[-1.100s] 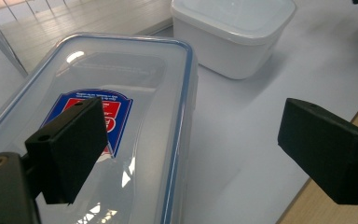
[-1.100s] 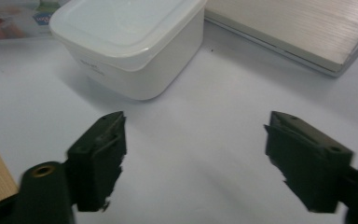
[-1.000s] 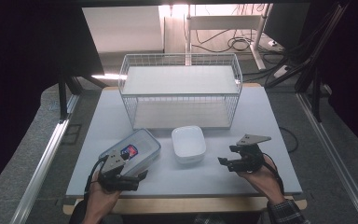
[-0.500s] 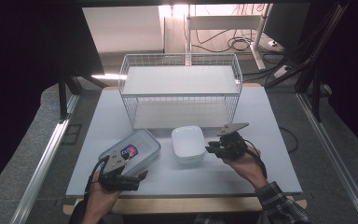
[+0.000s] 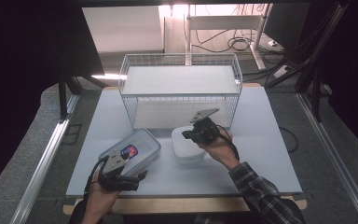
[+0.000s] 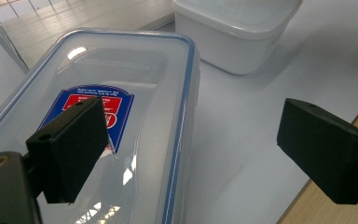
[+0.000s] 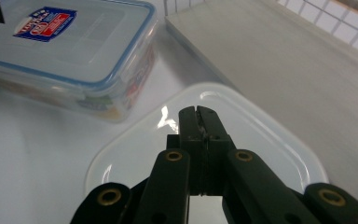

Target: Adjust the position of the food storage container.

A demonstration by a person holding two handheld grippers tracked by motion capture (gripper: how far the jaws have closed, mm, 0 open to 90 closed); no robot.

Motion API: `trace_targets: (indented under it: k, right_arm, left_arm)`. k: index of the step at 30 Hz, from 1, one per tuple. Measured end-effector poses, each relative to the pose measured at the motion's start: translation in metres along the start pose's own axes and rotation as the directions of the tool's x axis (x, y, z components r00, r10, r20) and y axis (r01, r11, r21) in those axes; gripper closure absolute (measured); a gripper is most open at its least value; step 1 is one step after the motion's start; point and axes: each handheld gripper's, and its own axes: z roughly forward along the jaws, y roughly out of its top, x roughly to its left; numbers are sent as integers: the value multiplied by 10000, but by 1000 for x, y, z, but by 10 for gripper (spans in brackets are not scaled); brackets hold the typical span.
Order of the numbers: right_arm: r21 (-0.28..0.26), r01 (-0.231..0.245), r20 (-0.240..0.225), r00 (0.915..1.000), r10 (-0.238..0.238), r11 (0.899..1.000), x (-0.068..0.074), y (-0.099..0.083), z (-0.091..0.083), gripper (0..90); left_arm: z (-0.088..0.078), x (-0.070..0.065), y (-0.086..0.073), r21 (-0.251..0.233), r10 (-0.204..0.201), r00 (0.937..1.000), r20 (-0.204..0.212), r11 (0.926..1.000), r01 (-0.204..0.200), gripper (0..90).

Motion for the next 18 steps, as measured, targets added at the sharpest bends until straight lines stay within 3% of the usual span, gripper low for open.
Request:
trace_targets:
  k: [11, 15, 18]
  right_arm:
    - [534, 1243, -243, 9921, -1231, 9908, 10, 30, 52, 894]
    - [988, 1464, -95, 9892, -1462, 9843, 10, 32, 62, 896]
    - [1036, 1313, -124, 9913, -1307, 9859, 8, 32, 62, 896]
  left_arm:
    - [0, 1, -1, 45, 32, 10000, -2, 10000, -32, 88]
    - [1, 0, -1, 163, 144, 9999, 53, 9998, -144, 88]
    - [1, 0, -1, 107, 115, 9999, 87, 9999, -116, 89]
